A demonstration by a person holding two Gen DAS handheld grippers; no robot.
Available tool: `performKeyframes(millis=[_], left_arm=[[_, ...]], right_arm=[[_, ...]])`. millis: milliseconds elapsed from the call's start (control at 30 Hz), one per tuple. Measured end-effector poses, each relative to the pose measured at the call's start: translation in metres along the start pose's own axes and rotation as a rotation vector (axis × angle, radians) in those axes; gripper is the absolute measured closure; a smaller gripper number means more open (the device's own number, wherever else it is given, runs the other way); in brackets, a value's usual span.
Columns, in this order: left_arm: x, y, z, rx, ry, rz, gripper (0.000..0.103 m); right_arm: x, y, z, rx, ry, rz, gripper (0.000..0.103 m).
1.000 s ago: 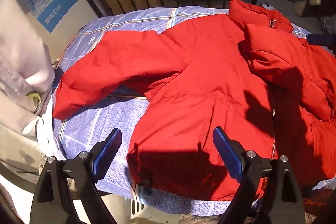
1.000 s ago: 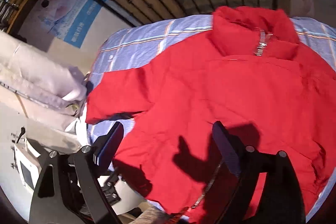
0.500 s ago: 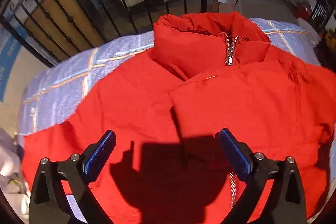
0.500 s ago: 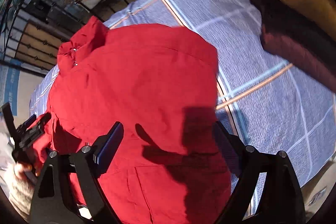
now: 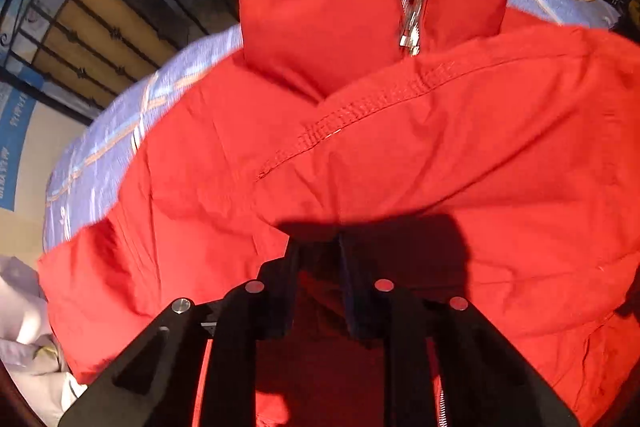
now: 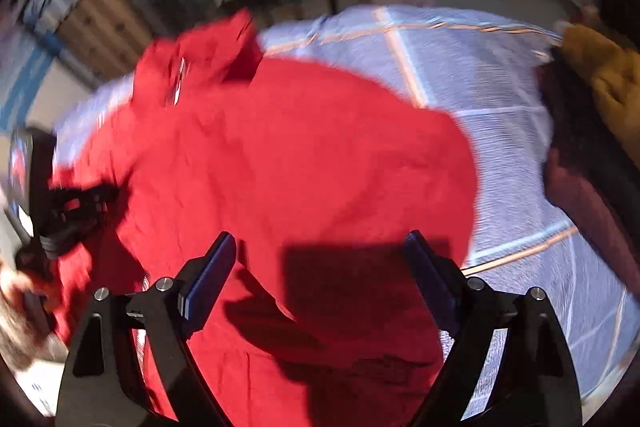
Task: Fold large clothes
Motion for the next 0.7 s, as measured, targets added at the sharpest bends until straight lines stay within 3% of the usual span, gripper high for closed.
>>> performKeyframes(millis=[67, 100, 133, 200, 367, 533, 700], left_arm=[[0.004, -0.003, 0.000, -0.020, 0.010, 0.014, 0.079], [0.004, -0.006, 0.001, -0.019, -0.013, 0.029, 0.065], [0.006, -0.008, 0.004, -0.013, -0.069, 0.052, 0.038], [0.010, -0.011, 0.014, -0.020, -0.178, 0.085, 0.008], [0.014, -0.003, 0.031, -0.184, -0.039, 0.105, 0.007], [-0.014, 0.015, 0.044, -0.222, -0.027, 0.036, 0.007], [-0.036, 0.068, 0.059, -0.252, -0.039, 0.007, 0.007]], right_arm=[[0.036, 0.012, 0.004, -0.083, 0.087, 0.101, 0.008], [0.052, 0.016, 0.000, -0.090, 0.116, 0.145, 0.006], [0.062, 0.018, -0.005, -0.074, 0.125, 0.174, 0.005], [0.080, 0.016, -0.013, -0.012, 0.111, 0.224, 0.004], [0.101, 0.010, -0.013, -0.014, 0.162, 0.275, 0.004], [0.108, 0.006, -0.017, 0.048, 0.168, 0.320, 0.004], [0.110, 0.000, -0.018, 0.090, 0.191, 0.391, 0.004]])
Point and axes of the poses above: each gripper's, at about its wrist camera, not at the fingertips, and x roughly the way its jaws point, z to its left, y to its underside, the point moved 7 cm from there along x, roughly the way its jaws point, and after that the axes turned 10 degrees about x, right-handed, at the moved point
